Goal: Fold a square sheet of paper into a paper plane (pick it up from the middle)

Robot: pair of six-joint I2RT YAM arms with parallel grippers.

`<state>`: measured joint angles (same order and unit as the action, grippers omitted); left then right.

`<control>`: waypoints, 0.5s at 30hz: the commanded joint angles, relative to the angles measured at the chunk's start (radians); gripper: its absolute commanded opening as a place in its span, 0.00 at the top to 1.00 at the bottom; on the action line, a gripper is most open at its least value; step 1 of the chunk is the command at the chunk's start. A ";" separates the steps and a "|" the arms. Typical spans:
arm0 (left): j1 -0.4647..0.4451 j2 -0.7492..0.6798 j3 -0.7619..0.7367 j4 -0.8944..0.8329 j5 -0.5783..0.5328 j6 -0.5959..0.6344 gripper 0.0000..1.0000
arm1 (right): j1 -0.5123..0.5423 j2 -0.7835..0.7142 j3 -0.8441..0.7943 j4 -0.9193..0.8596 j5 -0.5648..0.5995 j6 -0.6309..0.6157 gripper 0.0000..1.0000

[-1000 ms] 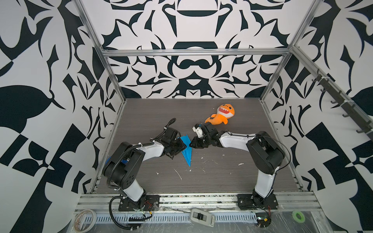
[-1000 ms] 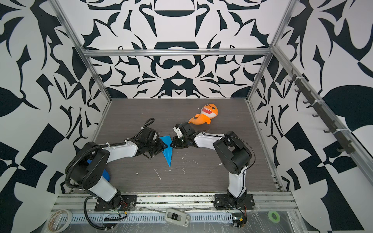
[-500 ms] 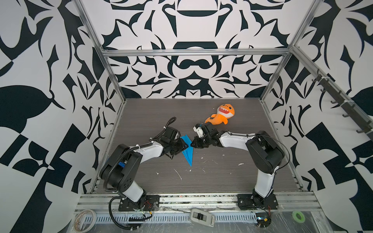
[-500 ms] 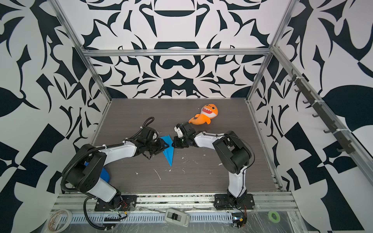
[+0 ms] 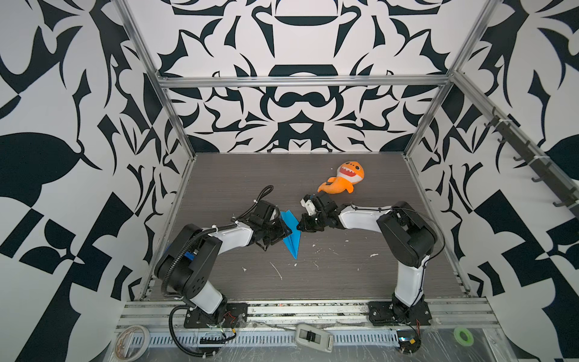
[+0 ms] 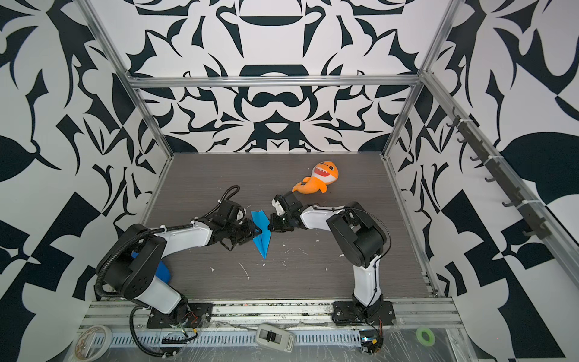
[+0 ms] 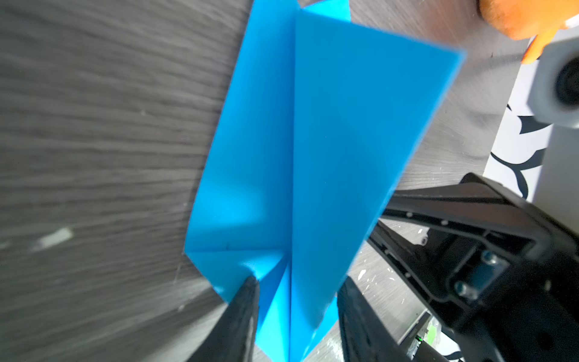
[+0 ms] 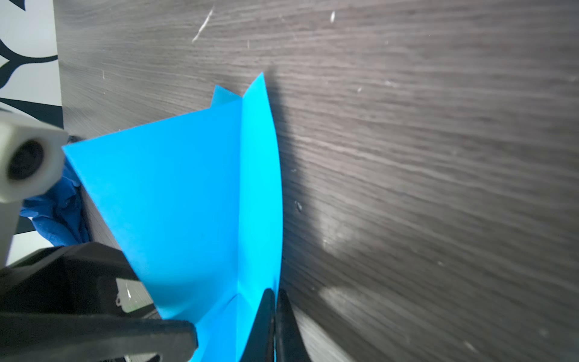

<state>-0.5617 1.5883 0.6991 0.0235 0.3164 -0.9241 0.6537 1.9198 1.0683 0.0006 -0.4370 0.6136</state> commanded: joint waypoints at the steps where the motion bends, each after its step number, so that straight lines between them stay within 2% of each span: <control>1: -0.013 -0.033 -0.028 0.001 0.011 -0.009 0.56 | -0.006 -0.011 0.013 0.001 0.011 0.012 0.93; 8: -0.041 -0.069 -0.049 0.023 0.018 -0.045 0.57 | -0.004 -0.007 0.012 0.001 0.011 0.017 0.94; 15: -0.073 -0.068 -0.026 -0.019 -0.032 -0.051 0.54 | -0.005 -0.013 0.004 0.007 0.008 0.021 0.94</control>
<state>-0.6254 1.5341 0.6632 0.0292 0.3130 -0.9657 0.6537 1.9198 1.0683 0.0006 -0.4332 0.6262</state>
